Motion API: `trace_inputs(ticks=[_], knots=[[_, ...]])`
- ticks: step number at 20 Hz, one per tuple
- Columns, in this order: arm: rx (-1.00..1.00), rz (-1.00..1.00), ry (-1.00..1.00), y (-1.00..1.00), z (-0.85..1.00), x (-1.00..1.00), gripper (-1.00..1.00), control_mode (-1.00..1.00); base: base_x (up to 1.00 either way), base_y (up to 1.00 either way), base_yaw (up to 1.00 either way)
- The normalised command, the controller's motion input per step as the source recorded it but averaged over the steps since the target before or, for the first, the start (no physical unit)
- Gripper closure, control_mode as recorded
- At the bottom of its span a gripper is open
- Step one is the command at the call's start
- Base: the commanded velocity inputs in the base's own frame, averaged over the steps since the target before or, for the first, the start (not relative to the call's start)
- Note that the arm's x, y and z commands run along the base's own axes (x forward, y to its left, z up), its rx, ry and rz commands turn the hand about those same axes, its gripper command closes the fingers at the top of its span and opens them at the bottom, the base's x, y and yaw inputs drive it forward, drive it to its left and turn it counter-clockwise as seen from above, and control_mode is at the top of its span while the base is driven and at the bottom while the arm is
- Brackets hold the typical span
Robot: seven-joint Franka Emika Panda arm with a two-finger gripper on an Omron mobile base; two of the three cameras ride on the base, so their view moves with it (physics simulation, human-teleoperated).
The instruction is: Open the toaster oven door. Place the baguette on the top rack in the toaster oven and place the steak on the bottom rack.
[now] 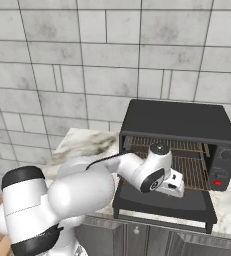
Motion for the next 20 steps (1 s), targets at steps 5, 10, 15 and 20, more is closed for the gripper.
trace_inputs(ticks=[5,10,15,20], knots=[[0.0,-0.07,0.0,-0.05,-0.22,0.15,-1.0,-1.0,0.0,0.0,0.0],[0.0,-0.06,0.0,-0.09,-0.09,0.16,-1.0,-1.0,0.0,0.0,0.0],[0.0,-0.06,-0.03,-0.12,-0.13,0.01,-1.0,-1.0,0.0,0.0,0.0],[0.0,-0.11,-0.05,-0.05,-0.11,0.04,-1.0,-1.0,0.0,0.0,0.0]])
